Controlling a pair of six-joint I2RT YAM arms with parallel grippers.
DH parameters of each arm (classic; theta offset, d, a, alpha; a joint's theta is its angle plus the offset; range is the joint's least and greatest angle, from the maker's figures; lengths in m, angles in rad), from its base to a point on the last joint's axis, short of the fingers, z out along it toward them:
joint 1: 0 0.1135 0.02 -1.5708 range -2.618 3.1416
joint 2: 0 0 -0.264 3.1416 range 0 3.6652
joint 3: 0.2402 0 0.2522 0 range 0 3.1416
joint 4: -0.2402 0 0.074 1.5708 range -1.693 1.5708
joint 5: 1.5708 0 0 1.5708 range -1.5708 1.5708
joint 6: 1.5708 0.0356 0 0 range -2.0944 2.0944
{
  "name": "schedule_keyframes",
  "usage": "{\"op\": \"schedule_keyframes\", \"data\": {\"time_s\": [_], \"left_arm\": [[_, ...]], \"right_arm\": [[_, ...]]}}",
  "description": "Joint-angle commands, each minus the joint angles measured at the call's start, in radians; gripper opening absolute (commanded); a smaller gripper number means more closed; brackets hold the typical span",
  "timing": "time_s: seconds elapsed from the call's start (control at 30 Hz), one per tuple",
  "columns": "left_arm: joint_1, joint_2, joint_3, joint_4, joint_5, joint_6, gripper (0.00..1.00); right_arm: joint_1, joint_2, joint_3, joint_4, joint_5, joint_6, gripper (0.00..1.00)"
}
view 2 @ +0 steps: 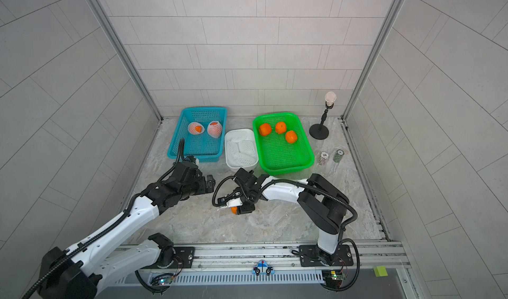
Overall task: Remove foam nets from oranges
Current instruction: Pick up the orange from the center of the board, then place the orange in the basket.
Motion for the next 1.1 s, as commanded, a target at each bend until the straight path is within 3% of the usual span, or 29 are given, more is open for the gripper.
{"op": "schedule_keyframes", "data": {"time_s": [0.0,0.37,0.67,0.8,0.93,1.07], "left_arm": [[0.003,-0.019,0.004,0.002,-0.055,-0.012,1.00],[0.004,-0.037,0.081,-0.046,-0.136,0.015,1.00],[0.046,-0.053,0.133,-0.059,-0.121,0.031,1.00],[0.048,-0.026,0.152,-0.033,-0.084,0.047,0.99],[0.047,0.012,0.147,0.073,0.073,0.063,0.99],[0.047,0.064,0.175,0.083,0.071,0.080,0.98]], "right_arm": [[-0.002,-0.020,0.019,-0.043,-0.016,0.044,0.48],[-0.041,-0.247,0.102,-0.162,0.169,0.336,0.38],[-0.252,-0.434,0.122,-0.201,0.377,0.562,0.31],[-0.380,-0.421,0.136,-0.177,0.403,0.651,0.31],[-0.443,-0.330,0.202,-0.185,0.462,0.691,0.31],[-0.493,-0.173,0.332,-0.242,0.498,0.765,0.34]]}}
